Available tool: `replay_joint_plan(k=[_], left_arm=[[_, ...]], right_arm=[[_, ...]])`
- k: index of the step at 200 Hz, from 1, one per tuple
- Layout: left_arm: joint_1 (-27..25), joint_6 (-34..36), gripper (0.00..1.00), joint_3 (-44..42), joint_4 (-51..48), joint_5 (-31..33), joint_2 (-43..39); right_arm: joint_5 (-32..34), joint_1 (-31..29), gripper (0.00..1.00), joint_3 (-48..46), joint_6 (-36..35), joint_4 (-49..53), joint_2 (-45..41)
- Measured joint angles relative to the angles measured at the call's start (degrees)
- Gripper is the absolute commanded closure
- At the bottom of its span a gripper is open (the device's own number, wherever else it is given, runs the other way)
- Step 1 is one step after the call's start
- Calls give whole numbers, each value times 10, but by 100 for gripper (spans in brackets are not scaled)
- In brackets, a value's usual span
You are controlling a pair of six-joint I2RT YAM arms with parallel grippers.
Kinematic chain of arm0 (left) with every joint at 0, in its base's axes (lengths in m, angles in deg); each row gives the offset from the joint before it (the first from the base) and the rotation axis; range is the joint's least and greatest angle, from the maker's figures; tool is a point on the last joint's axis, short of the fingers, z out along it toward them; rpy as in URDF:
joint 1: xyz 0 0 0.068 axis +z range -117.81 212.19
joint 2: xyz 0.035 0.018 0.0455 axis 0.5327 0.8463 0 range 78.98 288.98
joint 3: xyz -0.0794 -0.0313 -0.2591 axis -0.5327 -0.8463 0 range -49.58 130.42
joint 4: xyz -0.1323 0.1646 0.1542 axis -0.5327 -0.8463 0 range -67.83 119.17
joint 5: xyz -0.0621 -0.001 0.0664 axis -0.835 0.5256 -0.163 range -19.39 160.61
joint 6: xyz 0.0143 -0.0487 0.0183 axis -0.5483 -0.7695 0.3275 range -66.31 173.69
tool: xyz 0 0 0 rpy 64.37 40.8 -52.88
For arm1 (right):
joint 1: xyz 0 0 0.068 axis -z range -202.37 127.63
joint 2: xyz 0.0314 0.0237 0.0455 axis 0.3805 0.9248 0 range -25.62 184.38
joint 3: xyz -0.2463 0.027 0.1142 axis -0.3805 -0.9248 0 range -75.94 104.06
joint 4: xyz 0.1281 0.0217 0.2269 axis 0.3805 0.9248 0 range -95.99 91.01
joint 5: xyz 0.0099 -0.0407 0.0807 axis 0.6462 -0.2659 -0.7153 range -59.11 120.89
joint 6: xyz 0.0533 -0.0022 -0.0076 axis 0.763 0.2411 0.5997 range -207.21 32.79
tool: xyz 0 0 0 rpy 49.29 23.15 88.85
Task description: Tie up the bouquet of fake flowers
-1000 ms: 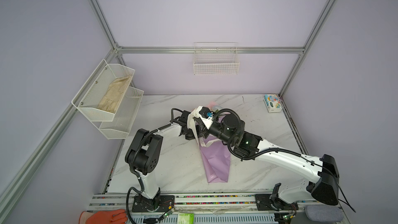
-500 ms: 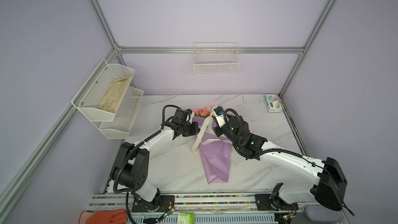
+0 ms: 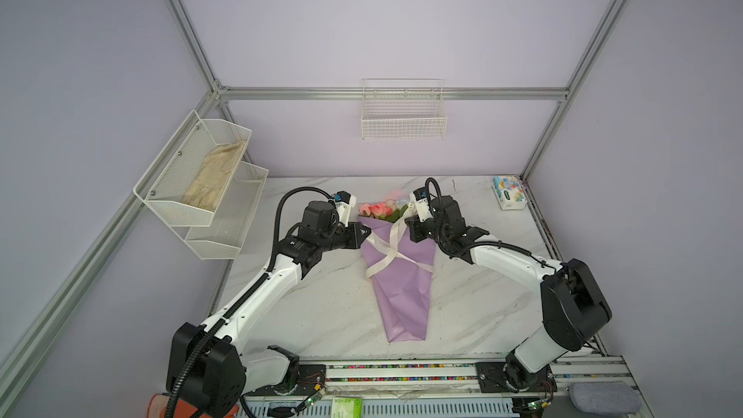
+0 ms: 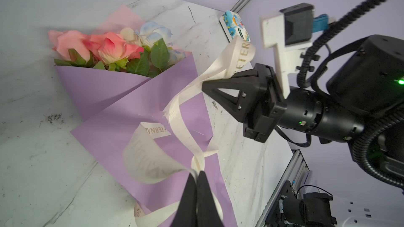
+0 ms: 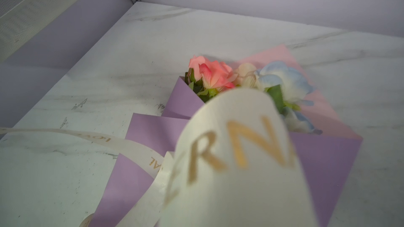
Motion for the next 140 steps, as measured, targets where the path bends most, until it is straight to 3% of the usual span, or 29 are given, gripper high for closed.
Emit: replay_joint_plan(k=[29, 79, 140], left_arm=[[0, 5, 100, 0, 0, -2, 2], [0, 13, 100, 0, 4, -2, 17], [3, 13, 100, 0, 26, -9, 21]], right_arm=[[-78, 2, 100, 17, 6, 64, 18], [-209, 3, 100, 55, -57, 249, 18], [-249, 3, 98, 98, -96, 356, 64]])
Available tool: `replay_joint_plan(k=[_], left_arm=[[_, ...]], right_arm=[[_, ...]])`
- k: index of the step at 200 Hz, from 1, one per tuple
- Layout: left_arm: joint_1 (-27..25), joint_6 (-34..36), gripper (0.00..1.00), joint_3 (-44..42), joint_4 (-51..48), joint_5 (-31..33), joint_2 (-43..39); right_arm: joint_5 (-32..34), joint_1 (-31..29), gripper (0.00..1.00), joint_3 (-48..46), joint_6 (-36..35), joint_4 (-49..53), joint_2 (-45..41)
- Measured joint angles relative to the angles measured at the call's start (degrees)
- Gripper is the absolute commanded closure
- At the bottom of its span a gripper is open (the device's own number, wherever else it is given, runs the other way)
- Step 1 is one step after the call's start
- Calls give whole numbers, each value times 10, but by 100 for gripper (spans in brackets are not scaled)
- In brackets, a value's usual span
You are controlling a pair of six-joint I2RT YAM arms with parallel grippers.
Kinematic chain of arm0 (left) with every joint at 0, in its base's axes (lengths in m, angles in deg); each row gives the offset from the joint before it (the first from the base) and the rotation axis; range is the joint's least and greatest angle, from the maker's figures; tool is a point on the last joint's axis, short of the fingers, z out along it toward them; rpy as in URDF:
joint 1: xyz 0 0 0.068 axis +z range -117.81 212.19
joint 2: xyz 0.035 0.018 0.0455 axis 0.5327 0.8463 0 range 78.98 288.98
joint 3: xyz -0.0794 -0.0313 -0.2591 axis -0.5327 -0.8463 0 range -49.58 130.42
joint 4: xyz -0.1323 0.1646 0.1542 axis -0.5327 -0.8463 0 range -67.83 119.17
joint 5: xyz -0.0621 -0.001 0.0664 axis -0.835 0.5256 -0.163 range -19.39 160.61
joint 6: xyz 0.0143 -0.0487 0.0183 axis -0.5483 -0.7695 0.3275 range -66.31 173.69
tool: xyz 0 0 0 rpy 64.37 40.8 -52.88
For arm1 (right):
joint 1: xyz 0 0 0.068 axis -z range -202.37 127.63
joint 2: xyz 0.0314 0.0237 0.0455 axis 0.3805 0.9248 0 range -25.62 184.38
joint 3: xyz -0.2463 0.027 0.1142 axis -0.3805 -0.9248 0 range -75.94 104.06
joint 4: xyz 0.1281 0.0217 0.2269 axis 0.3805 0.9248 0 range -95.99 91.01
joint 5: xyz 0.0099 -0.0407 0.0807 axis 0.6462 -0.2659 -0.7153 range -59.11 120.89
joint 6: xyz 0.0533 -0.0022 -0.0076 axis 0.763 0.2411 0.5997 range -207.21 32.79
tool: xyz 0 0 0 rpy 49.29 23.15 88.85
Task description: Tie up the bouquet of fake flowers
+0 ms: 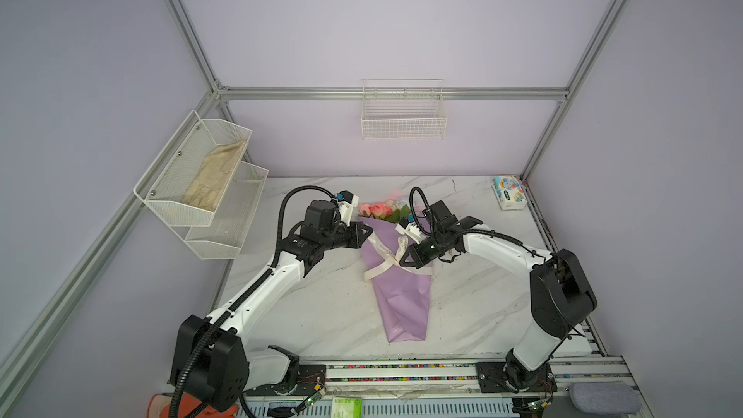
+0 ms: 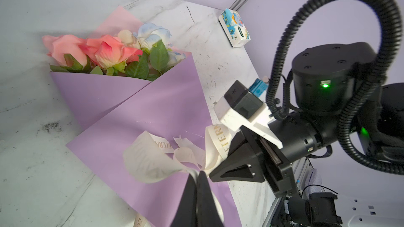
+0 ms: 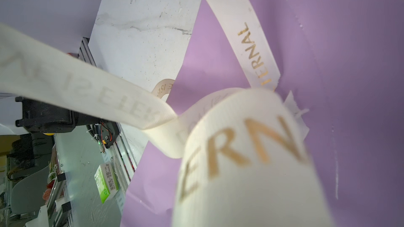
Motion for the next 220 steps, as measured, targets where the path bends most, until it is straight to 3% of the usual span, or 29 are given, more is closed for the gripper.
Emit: replay_joint_plan(k=[39, 74, 124, 174, 220], left_arm=[[0, 0, 100, 0, 7, -4, 6], [1, 0, 100, 0, 8, -2, 6], [3, 11, 100, 0, 19, 26, 5], [4, 19, 100, 2, 25, 44, 12], [4, 18, 100, 2, 27, 55, 33]], right_arm=[[55, 1, 92, 65, 7, 7, 96], [91, 1, 93, 85, 12, 8, 116], [-3, 1, 93, 86, -48, 50, 112], [-69, 1, 74, 81, -102, 100, 90], [6, 2, 64, 78, -67, 91, 79]])
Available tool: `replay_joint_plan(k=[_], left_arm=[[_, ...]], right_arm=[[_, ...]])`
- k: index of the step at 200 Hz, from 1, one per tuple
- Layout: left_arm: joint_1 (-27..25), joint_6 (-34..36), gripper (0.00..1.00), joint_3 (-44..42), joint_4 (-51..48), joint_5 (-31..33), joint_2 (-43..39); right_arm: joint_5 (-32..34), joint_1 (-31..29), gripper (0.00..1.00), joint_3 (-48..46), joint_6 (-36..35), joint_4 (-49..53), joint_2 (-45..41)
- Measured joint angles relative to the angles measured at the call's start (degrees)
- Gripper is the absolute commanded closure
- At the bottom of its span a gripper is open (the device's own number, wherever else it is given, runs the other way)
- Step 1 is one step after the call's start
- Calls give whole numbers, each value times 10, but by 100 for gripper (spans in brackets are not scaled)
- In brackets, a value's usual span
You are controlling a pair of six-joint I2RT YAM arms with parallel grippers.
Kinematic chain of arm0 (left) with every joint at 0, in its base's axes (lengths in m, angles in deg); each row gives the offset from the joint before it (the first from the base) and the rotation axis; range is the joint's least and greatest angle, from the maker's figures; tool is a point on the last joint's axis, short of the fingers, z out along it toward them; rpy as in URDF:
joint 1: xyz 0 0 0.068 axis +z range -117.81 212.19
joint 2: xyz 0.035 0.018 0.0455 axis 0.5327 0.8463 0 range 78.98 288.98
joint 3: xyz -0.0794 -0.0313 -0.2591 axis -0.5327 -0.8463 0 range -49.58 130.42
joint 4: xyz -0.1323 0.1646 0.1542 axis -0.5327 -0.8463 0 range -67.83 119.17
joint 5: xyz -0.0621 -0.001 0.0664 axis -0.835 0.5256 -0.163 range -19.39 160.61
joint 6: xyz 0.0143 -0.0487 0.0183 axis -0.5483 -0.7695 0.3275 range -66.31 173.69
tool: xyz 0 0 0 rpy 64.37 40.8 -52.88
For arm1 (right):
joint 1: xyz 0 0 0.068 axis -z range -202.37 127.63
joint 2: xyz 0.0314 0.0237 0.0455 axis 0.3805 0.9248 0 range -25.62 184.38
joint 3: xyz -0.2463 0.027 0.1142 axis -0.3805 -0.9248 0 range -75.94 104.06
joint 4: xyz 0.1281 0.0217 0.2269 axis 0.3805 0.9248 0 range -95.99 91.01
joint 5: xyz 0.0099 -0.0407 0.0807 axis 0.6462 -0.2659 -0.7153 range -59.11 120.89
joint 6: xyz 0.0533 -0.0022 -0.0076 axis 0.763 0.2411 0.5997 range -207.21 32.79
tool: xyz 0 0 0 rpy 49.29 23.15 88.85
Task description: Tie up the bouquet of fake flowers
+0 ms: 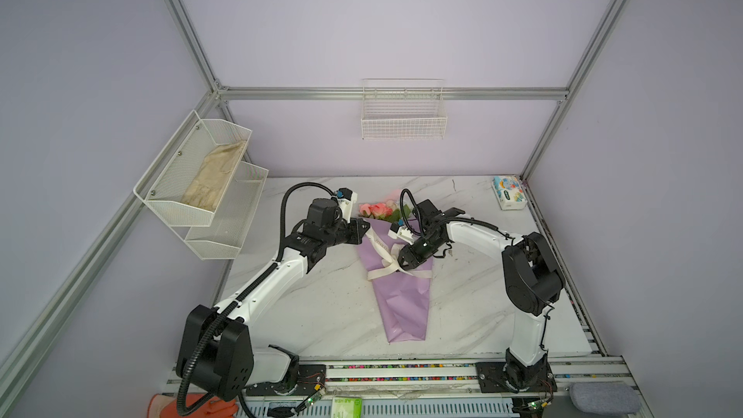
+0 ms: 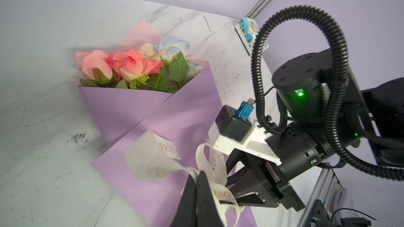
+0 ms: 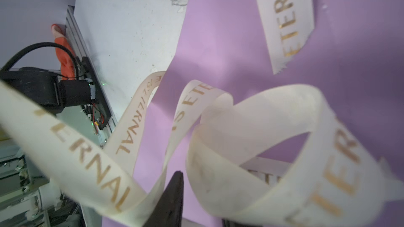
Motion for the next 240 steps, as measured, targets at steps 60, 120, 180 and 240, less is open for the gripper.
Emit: replay_joint_plan(k=[60, 120, 180, 240], left_arm=[[4, -4, 100, 0, 6, 3, 12], [9, -17, 100, 0, 17, -6, 32], [11, -24, 100, 0, 22, -21, 65], [11, -30, 100, 1, 26, -30, 65]], right_arm=[[106, 9, 56, -8, 65, -53, -92], [71, -48, 78, -175, 183, -199, -203], [201, -107, 81, -234, 272, -309, -174], [278, -104, 79, -247, 306, -352, -176]])
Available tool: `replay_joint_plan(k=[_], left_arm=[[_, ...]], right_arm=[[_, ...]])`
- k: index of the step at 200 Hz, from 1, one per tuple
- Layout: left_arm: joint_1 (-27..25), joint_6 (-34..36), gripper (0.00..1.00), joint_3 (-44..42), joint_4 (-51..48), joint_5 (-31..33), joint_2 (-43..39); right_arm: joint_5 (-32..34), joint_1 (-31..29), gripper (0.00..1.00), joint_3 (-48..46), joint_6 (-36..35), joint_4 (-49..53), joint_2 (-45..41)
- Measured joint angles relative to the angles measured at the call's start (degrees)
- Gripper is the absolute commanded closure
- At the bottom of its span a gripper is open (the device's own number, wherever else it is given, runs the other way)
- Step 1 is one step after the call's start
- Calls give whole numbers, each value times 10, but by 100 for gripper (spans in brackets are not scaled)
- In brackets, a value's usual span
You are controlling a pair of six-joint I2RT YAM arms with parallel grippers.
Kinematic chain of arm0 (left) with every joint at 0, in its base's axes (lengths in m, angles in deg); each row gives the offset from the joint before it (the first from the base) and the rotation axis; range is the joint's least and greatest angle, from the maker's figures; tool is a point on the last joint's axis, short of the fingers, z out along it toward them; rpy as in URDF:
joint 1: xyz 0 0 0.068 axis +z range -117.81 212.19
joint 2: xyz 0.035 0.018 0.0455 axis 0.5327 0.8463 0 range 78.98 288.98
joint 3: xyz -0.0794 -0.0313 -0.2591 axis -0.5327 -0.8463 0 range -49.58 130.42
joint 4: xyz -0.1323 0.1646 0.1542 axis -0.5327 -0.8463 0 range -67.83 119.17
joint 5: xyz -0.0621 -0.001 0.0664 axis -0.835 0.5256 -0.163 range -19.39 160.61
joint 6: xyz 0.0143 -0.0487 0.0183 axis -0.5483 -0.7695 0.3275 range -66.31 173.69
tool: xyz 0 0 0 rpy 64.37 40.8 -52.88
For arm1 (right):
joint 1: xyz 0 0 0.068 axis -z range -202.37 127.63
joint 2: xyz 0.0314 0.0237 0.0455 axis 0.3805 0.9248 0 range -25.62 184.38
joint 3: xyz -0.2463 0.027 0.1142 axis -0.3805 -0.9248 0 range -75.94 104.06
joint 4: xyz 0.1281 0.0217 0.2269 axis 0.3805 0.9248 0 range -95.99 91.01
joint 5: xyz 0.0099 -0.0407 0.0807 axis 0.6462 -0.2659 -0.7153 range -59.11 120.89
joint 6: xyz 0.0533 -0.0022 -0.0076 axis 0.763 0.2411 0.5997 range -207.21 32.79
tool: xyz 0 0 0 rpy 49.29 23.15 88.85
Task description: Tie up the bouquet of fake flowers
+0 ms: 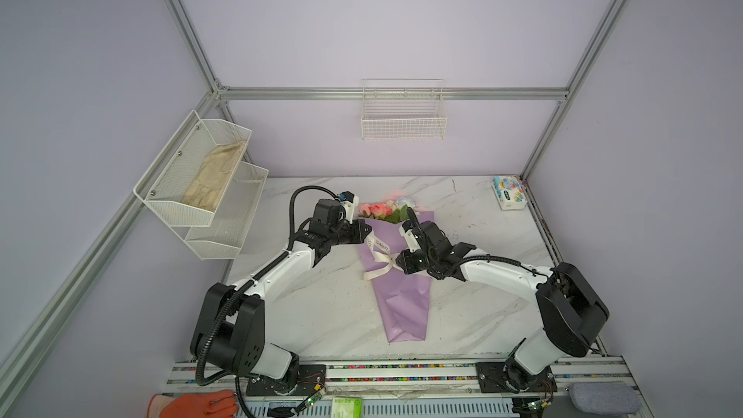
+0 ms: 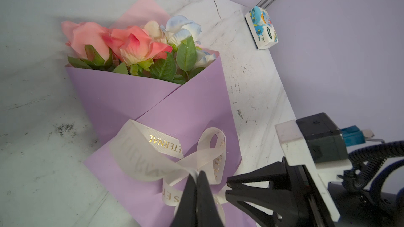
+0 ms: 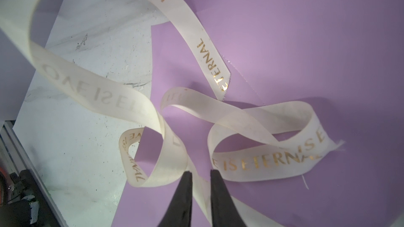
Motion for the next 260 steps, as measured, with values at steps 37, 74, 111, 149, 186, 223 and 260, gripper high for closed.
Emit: replay_joint_plan(k=[37, 74, 111, 149, 186, 223, 260], left_arm=[[0, 0, 100, 12, -1, -1, 0], [0, -1, 100, 19, 0, -5, -3], [0, -5, 100, 19, -1, -9, -30], [0, -6, 100, 19, 1, -13, -42], [0, -7, 100, 19, 2, -16, -42], [0, -11, 100, 19, 4, -17, -42], [0, -11, 100, 19, 7, -17, -39]], right_arm=[[-37, -2, 81, -49, 17, -22, -53], [-57, -27, 82, -56, 23, -33, -45], [-19, -31, 79, -61, 40, -48, -16], [57, -31, 70, -91, 64, -76, -16], [93, -31, 65, -99, 66, -101, -17], [103, -31, 63, -83, 63, -126, 3], [108, -31, 63, -61, 52, -142, 29]])
